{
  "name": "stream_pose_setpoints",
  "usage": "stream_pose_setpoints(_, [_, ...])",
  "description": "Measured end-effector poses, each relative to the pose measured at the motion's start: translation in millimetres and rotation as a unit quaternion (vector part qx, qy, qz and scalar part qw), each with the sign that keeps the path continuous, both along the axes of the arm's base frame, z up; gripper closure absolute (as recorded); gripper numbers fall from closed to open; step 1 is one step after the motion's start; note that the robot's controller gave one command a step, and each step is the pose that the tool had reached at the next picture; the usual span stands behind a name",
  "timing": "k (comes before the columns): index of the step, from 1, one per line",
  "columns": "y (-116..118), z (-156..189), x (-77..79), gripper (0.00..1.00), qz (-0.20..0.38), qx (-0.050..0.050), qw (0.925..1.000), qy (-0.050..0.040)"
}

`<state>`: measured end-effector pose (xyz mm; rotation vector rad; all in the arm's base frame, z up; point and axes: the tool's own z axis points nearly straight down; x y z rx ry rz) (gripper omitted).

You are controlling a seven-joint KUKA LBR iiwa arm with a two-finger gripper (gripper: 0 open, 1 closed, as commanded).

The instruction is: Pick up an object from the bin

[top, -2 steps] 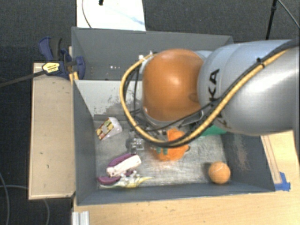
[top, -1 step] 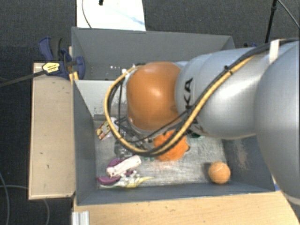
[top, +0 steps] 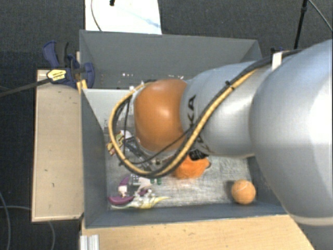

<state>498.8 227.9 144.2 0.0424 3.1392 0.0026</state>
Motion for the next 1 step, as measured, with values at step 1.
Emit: stream_pose_setpoints(1, [-4.4, 10.7, 2.5, 0.0, -0.026, 0.0, 0.9997, -0.0006])
